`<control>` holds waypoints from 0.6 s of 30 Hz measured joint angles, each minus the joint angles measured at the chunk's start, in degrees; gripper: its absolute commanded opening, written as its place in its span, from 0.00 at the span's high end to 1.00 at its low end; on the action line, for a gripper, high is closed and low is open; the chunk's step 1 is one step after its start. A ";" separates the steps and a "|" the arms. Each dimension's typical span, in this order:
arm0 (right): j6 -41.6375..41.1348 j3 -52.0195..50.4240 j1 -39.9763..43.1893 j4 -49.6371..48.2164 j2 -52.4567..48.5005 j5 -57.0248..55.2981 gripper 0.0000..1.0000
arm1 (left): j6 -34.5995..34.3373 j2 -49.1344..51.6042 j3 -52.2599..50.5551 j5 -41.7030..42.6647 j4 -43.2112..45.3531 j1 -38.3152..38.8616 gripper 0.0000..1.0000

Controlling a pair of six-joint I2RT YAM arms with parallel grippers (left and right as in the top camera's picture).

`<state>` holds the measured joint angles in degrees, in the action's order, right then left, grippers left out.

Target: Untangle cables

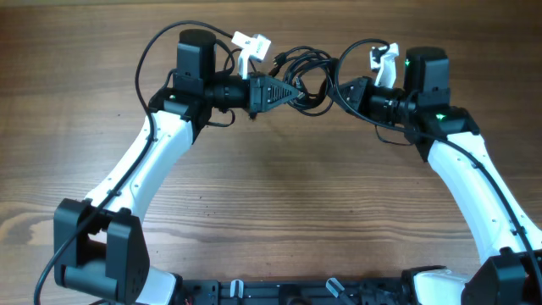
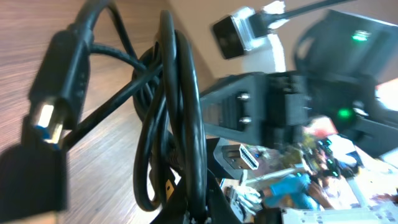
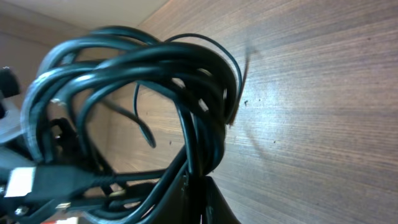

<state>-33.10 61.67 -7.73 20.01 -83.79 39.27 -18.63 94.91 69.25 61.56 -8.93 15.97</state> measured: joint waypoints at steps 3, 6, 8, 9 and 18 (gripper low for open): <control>-0.07 0.00 0.00 0.09 0.00 -0.13 0.96 | -0.15 0.00 0.00 -4.28 -3.04 0.00 0.96; -0.04 0.00 0.00 0.22 0.02 -0.15 0.96 | -1.36 0.00 0.00 -10.56 -5.92 0.00 0.96; 0.26 0.00 0.00 0.59 0.33 -0.13 0.96 | -2.82 0.00 0.00 -14.43 -7.34 0.02 0.96; 0.52 0.00 0.00 0.92 0.79 -0.11 0.96 | -3.65 0.00 0.00 -16.48 -8.00 0.07 0.96; 2.78 -0.02 -0.09 10.93 13.22 -8.28 0.96 | -11.45 0.00 0.00 -30.27 -12.79 0.48 0.96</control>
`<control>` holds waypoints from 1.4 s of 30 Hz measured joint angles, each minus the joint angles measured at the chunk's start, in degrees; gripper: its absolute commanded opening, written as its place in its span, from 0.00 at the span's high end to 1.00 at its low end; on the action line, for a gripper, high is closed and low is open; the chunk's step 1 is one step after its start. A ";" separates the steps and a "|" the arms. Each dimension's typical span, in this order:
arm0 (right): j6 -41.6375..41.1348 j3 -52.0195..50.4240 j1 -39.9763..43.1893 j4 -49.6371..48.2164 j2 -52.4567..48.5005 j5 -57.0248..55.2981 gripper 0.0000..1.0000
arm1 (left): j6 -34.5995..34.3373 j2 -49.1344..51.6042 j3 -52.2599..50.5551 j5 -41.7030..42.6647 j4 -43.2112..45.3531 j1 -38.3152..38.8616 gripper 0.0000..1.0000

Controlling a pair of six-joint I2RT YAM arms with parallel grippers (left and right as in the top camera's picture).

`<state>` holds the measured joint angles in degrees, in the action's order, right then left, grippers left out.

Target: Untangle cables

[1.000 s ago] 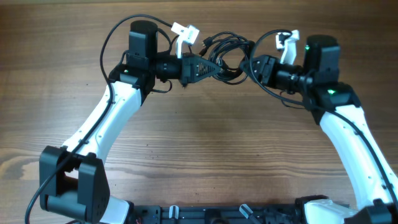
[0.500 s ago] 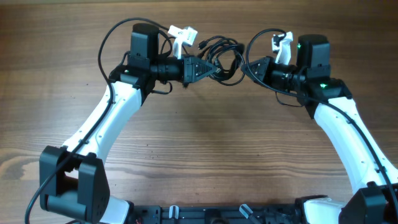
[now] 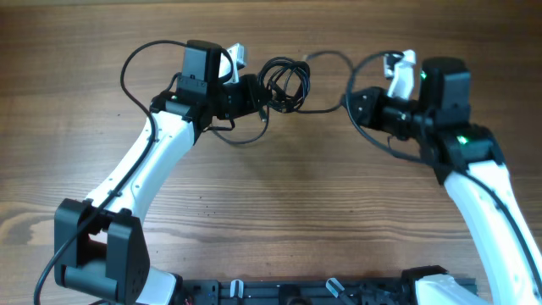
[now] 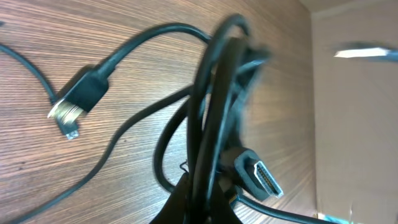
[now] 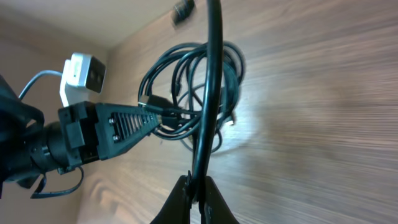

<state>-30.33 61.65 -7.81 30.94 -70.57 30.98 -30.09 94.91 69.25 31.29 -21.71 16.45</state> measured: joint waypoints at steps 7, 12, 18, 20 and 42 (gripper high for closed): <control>-2.73 0.00 -0.13 8.66 14.14 -17.59 0.96 | -0.92 0.00 0.00 -1.73 -0.22 0.15 0.96; -5.92 0.00 -0.13 15.23 19.54 -25.55 0.96 | -1.14 0.00 0.00 -1.88 -0.20 0.48 0.96; -6.97 0.02 -0.13 18.08 15.80 -26.03 0.96 | -1.77 0.00 0.00 -2.34 0.68 0.46 0.96; -6.97 0.02 -0.11 17.86 12.70 -24.55 0.96 | -1.97 0.00 0.00 -2.29 1.01 0.37 0.96; 7.56 4.07 0.13 3.89 -7.58 -5.64 0.24 | -0.79 0.00 0.00 4.96 3.96 -0.11 0.96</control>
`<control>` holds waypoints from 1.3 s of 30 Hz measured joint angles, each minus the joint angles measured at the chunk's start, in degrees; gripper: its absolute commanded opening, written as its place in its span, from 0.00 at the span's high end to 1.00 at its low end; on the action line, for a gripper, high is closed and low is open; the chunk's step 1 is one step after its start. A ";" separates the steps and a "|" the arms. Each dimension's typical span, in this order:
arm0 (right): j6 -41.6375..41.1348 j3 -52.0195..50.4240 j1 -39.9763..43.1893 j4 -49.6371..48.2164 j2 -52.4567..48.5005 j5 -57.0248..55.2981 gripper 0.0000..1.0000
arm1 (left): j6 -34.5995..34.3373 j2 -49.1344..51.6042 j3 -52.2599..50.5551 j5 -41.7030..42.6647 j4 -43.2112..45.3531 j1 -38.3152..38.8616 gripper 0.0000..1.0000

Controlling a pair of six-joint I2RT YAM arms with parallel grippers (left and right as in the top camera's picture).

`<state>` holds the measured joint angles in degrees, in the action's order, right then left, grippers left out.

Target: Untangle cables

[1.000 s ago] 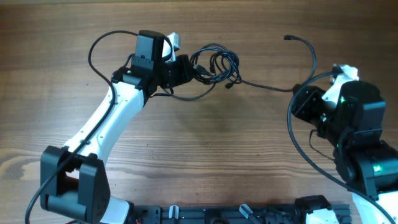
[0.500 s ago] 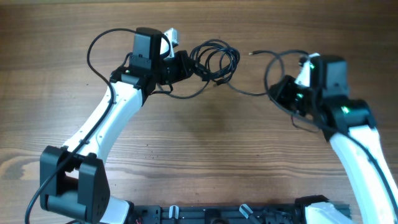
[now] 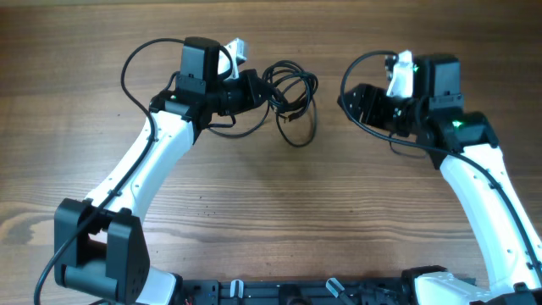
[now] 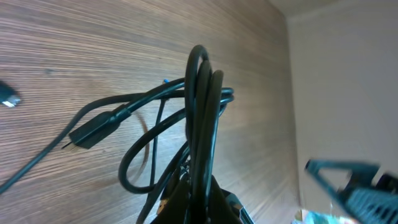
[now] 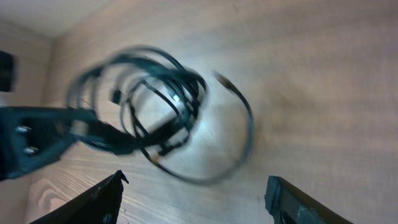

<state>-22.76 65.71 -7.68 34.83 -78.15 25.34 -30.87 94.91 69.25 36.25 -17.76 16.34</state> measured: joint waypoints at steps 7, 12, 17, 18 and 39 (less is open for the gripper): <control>14.12 0.57 0.00 -2.08 0.00 4.42 0.22 | 9.64 0.00 0.00 11.43 0.02 0.00 0.96; 24.98 0.57 0.00 -2.08 -0.26 5.86 0.26 | 12.00 0.00 0.00 16.00 -0.04 0.00 0.96; 32.92 0.57 -1.05 -1.97 -2.34 6.19 0.32 | 12.63 0.00 0.00 19.17 -2.14 0.02 0.96; 34.01 0.57 -1.44 -1.99 -2.75 6.19 0.34 | 12.63 0.00 0.00 19.37 -2.60 0.02 0.96; 38.91 0.57 -3.28 -5.14 -10.16 6.62 0.57 | 12.63 0.00 0.00 20.68 -4.15 0.22 0.96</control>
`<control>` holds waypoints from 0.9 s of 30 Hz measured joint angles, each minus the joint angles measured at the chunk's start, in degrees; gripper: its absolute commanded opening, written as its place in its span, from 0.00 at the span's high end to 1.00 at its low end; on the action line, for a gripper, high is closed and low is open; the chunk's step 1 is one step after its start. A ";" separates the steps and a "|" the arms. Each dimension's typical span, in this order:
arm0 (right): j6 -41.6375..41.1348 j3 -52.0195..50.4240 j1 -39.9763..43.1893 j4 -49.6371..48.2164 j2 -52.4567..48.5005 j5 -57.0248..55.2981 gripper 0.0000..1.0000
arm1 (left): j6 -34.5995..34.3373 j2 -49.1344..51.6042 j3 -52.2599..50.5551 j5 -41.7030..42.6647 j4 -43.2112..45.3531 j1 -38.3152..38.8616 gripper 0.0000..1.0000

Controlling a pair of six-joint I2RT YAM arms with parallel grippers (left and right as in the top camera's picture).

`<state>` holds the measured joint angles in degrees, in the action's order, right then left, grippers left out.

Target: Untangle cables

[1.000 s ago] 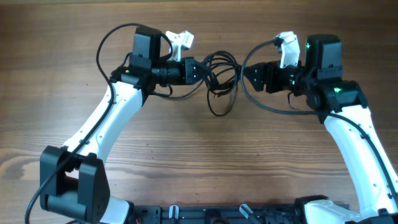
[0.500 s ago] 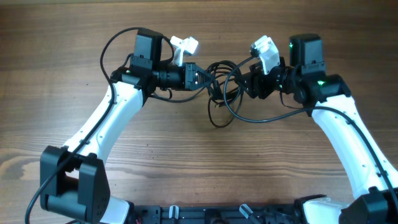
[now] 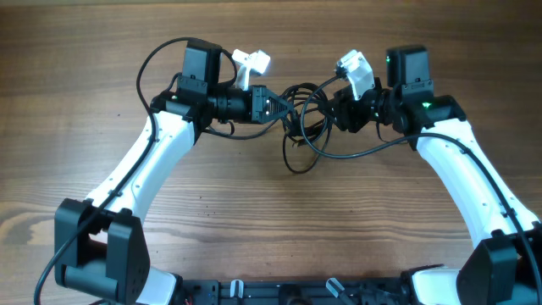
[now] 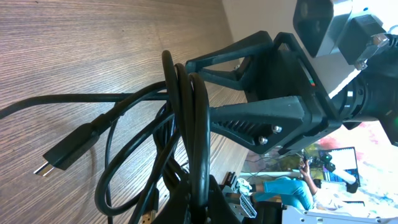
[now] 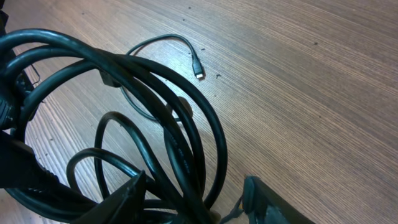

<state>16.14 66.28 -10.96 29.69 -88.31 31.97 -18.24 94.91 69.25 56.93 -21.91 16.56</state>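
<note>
A tangle of black cables [image 3: 302, 103] sits between the two arms at the far middle of the wooden table [image 3: 254, 229]. My left gripper [image 3: 273, 103] is shut on several of its loops; in the left wrist view the loops [image 4: 189, 112] rise straight out of the left gripper [image 4: 200, 199]. My right gripper [image 3: 334, 110] stands open at the tangle's right side. Thick loops [image 5: 180, 137] pass between its spread fingers [image 5: 127, 198] around the right gripper [image 5: 193, 202]. A black plug [image 4: 65, 155] dangles off the tangle.
A thin cable ending in a small plug [image 5: 199, 73] lies curled on the wood beyond the tangle. A slack loop [image 3: 295, 163] droops toward the table's middle. The right gripper's frame [image 4: 273, 118] fills the space just past the loops.
My right gripper was open and well to the right of the tangle; now it is at the tangle with loops between its open fingers. The left gripper still holds the loops, turned.
Both grippers were shut on the tangle close together. Then the right one held a single strand stretched off to the right while the left kept the rest. Then the right was open and apart, the strand lying loose. Now it is back at the tangle.
</note>
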 measured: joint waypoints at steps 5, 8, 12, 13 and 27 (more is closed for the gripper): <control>0.02 0.00 -0.96 -0.20 0.00 0.15 0.64 | 0.00 0.00 0.00 0.00 0.00 0.00 0.96; -0.09 0.00 -2.54 -0.42 -0.35 -0.39 0.73 | 0.00 0.00 0.00 0.00 -0.02 0.00 0.96; -3.28 0.00 -3.72 -1.29 -1.40 -3.78 0.94 | 0.00 0.00 0.00 0.00 -0.02 0.00 0.96; -4.39 0.00 -3.76 -1.57 -1.46 -4.26 0.96 | 0.00 0.00 0.00 0.00 -0.02 0.00 0.96; -22.58 -0.07 -0.63 -1.03 19.67 -1.97 0.96 | -11.43 0.00 0.00 -25.09 -3.72 0.26 0.96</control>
<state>-6.44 66.22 -11.60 28.67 -68.64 30.00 -29.67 94.91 69.25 31.83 -25.63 16.82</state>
